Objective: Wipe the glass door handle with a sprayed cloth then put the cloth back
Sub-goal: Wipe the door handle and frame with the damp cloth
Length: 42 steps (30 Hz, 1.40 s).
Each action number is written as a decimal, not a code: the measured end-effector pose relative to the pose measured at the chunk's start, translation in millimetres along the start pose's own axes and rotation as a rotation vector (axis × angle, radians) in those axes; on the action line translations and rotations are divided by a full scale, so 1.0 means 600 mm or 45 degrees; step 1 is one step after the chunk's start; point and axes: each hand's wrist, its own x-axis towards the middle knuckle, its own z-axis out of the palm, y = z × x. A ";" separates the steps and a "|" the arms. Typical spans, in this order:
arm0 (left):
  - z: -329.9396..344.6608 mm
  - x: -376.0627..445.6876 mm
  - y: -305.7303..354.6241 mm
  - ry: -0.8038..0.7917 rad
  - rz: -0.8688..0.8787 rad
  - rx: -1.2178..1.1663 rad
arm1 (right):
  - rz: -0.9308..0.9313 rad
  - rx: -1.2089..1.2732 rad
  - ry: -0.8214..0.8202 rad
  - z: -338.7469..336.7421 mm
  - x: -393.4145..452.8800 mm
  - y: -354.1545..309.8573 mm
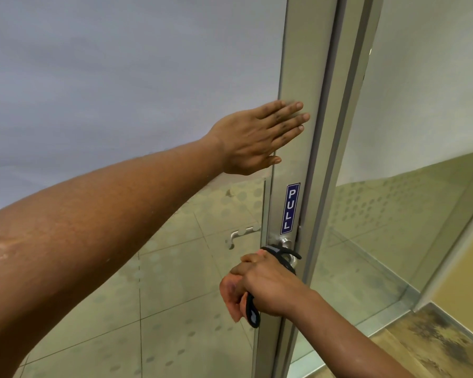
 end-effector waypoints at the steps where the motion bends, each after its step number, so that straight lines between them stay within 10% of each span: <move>1: 0.001 0.000 0.000 0.001 0.001 -0.003 | -0.022 -0.041 -0.012 0.004 -0.002 -0.004; 13: -0.001 -0.001 0.000 0.004 0.005 0.026 | -0.058 0.148 0.172 0.024 -0.109 0.028; 20: -0.004 -0.001 0.001 0.002 0.019 0.047 | 0.922 2.126 1.059 0.034 -0.177 0.047; 24: -0.003 -0.001 -0.001 0.004 0.025 0.046 | 1.177 2.404 1.402 0.088 -0.157 0.037; 30: 0.000 0.000 0.000 0.016 0.032 0.024 | 1.427 2.924 1.441 0.153 -0.100 0.004; 42: 0.001 0.000 -0.001 0.009 0.033 -0.042 | 1.099 3.568 1.324 0.146 -0.026 -0.037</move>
